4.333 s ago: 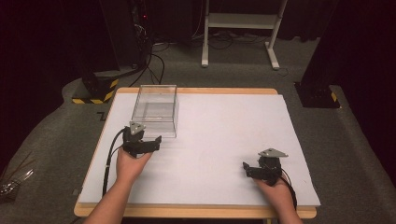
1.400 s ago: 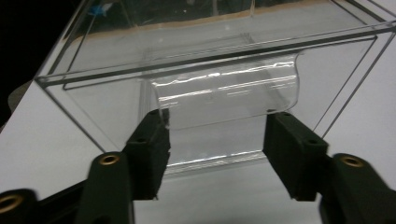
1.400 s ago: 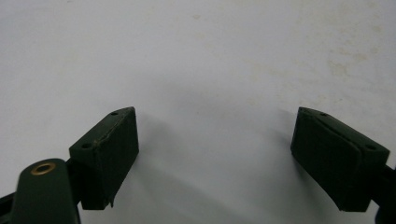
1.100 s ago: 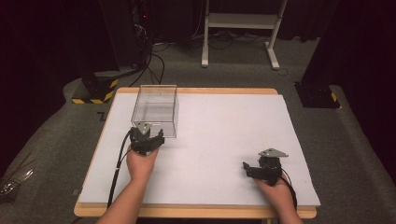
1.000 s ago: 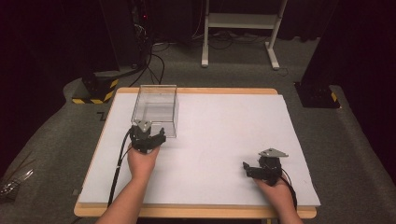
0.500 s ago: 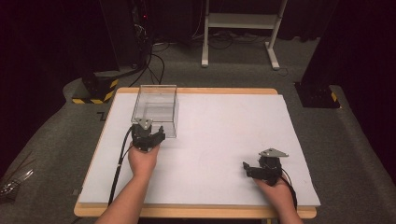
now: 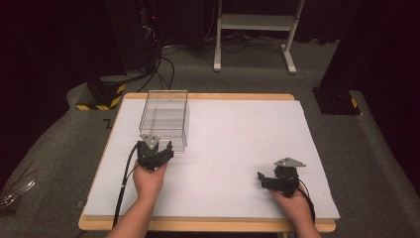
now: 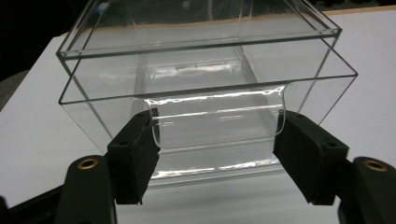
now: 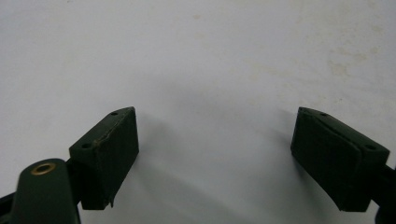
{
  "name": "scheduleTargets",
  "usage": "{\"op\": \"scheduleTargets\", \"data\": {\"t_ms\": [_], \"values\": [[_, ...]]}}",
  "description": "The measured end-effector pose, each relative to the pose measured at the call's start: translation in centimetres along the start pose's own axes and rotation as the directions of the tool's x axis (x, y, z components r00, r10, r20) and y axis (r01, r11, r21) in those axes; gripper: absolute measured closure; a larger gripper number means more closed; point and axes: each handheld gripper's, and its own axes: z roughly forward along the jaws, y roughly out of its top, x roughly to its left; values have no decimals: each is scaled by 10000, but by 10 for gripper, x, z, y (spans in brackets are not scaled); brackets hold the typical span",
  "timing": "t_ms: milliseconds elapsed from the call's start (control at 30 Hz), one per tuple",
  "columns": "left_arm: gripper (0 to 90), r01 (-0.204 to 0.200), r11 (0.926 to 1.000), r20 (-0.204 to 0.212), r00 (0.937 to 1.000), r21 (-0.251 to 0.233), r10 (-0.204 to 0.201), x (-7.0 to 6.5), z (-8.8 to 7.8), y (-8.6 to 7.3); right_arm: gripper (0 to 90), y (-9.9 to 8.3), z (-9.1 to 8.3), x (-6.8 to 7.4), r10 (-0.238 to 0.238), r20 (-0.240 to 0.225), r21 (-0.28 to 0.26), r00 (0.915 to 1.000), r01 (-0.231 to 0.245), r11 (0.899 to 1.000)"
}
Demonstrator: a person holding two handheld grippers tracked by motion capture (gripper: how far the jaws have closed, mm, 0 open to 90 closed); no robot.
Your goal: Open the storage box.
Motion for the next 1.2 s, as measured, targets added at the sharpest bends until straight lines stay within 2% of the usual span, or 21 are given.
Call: {"op": "scheduleTargets", "data": {"t_ms": [633, 1200], "values": [[320, -277, 9995, 32, 9996, -151, 277, -6, -43, -28, 150, 0, 0, 0, 34, -14, -4, 10000, -34, 10000], [320, -238, 9994, 127, 9996, -254, 242, -6, -66, -49, 150, 0, 0, 0, -13, 14, 1, 10000, 13, 10000]]}}
